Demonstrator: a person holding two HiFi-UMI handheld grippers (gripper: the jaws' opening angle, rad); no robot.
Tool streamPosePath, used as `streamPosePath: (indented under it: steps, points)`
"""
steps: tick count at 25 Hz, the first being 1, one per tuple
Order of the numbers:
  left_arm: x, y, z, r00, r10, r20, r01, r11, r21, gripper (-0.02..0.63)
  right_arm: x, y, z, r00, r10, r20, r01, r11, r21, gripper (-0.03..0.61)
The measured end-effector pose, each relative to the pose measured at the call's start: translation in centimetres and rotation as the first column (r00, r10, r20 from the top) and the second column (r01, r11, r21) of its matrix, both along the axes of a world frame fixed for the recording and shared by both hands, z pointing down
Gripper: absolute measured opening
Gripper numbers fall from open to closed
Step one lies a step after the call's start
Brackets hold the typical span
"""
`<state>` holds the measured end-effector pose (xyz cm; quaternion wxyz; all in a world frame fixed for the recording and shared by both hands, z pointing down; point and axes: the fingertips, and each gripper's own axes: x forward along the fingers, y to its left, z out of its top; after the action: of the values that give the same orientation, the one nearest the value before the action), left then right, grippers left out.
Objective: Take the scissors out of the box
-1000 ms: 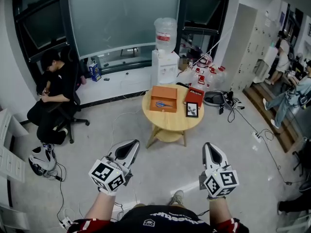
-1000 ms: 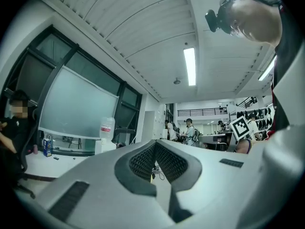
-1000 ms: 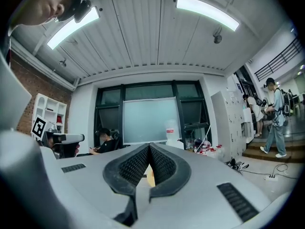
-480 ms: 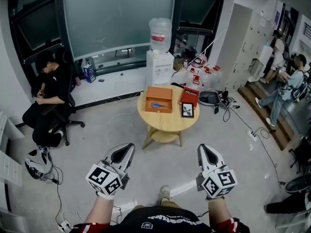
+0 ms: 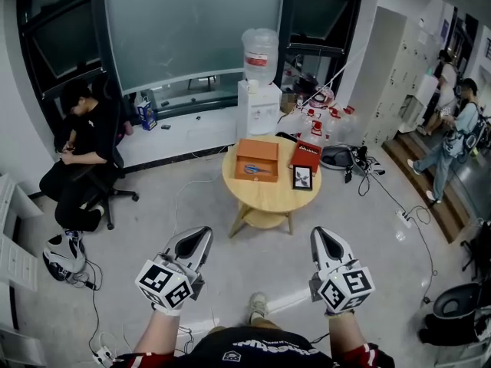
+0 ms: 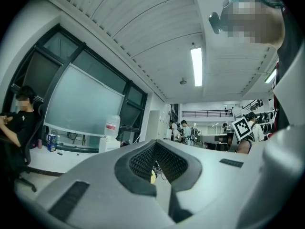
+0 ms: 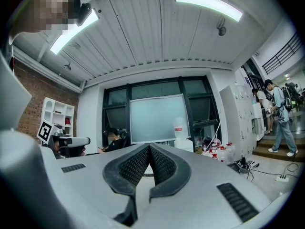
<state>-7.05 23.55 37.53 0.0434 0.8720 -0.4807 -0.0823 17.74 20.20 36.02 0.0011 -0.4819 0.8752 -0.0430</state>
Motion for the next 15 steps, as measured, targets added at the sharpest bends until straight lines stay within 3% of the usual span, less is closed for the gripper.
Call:
streamPosePath:
  steps: [15]
  points:
    - [1.9, -8.3, -1.3, 0.999, 0.009, 0.038, -0.009, 1.0, 0.011, 0.015, 1.3, -8.3, -0.8, 1.0, -0.032, 0.001, 0.032, 0.999, 0.016, 0.028]
